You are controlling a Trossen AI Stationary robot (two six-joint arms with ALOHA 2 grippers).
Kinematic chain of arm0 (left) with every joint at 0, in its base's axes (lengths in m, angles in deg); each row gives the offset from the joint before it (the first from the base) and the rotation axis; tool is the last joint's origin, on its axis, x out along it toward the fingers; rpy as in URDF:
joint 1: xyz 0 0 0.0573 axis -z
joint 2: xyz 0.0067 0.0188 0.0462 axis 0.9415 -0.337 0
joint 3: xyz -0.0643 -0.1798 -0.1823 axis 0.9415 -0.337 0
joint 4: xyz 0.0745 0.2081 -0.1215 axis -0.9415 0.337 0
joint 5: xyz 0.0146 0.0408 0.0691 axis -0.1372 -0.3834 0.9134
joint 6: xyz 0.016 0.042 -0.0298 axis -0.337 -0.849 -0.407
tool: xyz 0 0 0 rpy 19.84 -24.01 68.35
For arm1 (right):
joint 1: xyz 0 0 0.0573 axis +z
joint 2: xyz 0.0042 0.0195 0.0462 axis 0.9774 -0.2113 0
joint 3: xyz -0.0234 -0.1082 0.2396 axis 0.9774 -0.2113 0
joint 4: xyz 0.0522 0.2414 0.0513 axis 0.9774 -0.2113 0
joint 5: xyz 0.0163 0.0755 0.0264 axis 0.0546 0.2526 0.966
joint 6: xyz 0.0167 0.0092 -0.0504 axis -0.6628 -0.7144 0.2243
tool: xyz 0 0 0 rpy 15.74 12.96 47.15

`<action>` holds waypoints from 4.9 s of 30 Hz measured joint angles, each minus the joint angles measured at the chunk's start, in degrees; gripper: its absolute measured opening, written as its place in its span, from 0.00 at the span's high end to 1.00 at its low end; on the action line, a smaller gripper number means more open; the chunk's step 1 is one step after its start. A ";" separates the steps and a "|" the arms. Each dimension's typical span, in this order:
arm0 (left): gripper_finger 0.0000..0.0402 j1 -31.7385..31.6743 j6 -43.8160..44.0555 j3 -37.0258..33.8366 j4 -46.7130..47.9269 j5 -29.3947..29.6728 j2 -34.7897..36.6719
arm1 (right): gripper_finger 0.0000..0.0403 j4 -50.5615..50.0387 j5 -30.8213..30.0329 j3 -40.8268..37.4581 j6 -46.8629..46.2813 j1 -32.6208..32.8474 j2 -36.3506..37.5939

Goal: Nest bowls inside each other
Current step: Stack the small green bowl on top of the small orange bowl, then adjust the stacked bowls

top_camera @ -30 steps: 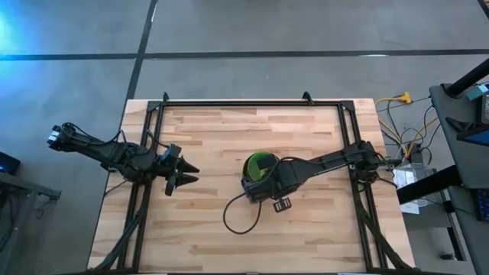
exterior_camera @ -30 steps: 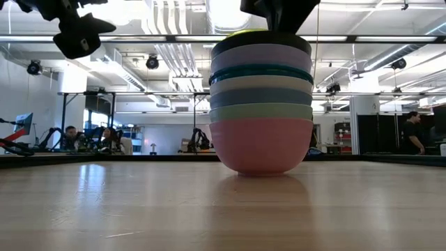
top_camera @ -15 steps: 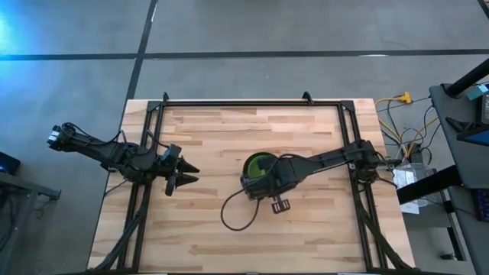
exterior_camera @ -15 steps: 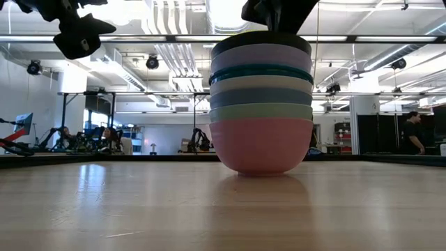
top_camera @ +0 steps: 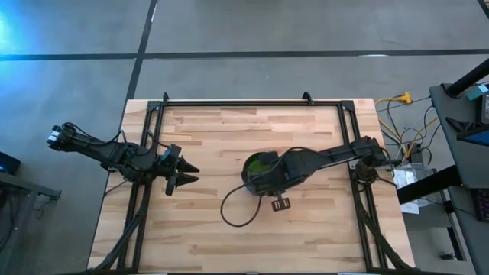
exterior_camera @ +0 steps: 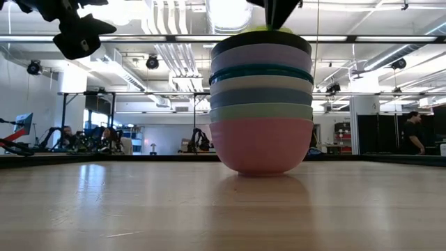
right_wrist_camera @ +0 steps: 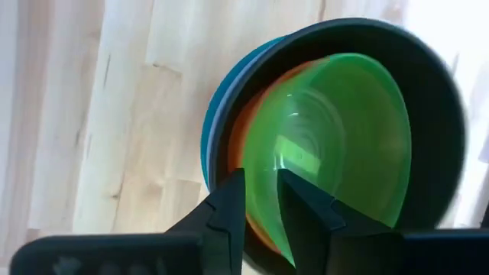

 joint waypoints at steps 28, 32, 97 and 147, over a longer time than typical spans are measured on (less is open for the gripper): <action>0.57 -9.79 -7.54 3.91 -36.91 -7.79 -27.54 | 0.87 65.42 -3.10 -53.87 -25.20 -0.84 43.88; 0.57 -13.78 -9.61 6.98 -36.86 -11.48 -33.14 | 0.87 84.06 -3.09 -66.64 -26.26 -1.06 46.91; 0.57 -16.05 -25.50 10.95 -46.03 -8.90 -47.17 | 0.88 94.02 -4.65 -80.76 -14.80 3.45 45.84; 0.79 -7.28 -33.50 18.96 -35.95 -5.53 -48.89 | 0.88 92.69 -13.15 -80.76 -18.82 3.68 49.42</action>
